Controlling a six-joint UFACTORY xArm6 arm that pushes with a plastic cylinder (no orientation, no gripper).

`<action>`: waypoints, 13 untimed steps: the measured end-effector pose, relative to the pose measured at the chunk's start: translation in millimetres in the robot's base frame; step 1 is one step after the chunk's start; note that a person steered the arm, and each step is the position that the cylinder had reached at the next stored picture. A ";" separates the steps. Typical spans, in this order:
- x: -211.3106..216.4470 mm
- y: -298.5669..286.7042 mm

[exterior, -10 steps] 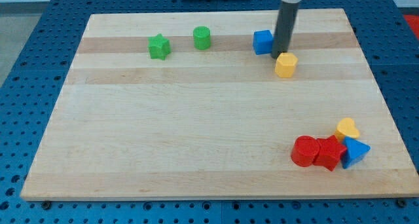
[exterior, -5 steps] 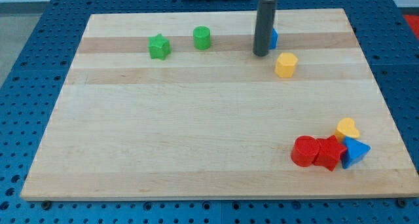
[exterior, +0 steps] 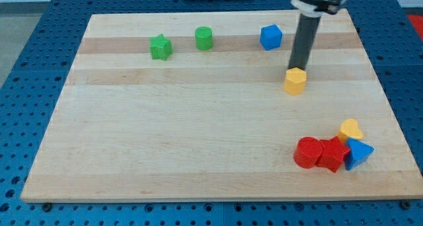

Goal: Move the yellow hexagon towards the top of the red circle

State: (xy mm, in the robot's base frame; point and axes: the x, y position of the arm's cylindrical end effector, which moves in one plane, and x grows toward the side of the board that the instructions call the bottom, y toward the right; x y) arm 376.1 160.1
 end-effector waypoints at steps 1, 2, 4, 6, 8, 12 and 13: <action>23.9 16.5; 51.6 20.5; 23.5 15.6; 49.5 -16.9; 24.5 -30.1; 64.3 -74.8; 50.5 -104.0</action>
